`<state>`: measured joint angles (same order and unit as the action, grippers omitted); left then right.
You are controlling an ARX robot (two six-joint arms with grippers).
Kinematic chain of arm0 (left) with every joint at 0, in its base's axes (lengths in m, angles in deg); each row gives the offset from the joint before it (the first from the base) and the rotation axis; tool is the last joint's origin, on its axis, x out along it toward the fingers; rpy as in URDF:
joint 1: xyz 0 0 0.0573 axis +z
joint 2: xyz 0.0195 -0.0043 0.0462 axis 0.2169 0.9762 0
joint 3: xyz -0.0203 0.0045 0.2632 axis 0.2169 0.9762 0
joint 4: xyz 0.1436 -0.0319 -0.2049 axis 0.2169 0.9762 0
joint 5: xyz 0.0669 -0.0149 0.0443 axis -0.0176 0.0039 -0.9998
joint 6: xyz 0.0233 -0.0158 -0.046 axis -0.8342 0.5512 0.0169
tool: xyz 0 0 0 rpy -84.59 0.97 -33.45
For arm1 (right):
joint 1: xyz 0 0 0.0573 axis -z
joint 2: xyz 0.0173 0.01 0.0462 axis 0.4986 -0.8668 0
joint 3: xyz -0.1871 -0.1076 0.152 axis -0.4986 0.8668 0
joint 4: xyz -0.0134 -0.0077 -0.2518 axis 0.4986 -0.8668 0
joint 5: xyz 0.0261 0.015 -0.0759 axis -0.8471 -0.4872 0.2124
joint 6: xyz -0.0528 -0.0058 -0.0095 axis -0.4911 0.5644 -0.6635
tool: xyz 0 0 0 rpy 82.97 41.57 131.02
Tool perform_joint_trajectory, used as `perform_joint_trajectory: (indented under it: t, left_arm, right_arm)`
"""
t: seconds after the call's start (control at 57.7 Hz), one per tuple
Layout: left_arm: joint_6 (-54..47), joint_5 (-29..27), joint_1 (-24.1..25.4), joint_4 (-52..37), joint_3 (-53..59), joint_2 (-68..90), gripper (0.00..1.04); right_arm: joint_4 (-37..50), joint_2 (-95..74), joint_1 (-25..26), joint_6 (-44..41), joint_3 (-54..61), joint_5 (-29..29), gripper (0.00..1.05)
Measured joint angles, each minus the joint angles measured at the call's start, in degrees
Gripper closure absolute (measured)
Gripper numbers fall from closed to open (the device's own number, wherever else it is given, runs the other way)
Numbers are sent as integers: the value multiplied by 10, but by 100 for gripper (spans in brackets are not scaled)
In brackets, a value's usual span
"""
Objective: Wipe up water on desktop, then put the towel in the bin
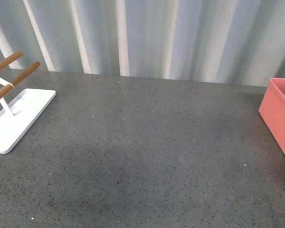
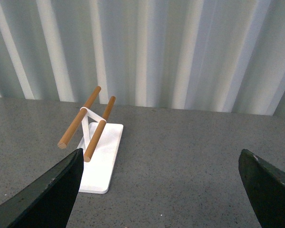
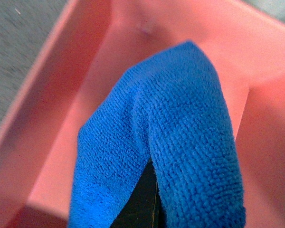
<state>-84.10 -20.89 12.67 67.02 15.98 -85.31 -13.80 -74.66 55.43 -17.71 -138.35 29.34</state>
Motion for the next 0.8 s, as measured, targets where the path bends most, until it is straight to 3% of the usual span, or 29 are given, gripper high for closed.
perform_joint_trajectory:
  t: [0.295, 0.797]
  left_arm:
    - [0, 0, 0, 0, 0, 0, 7]
    - [0, 0, 0, 0, 0, 0, 7]
  right_arm:
    - [6, -94, 4, -6, 9, 75, 100]
    - [-39, -76, 6, 33, -17, 42, 22]
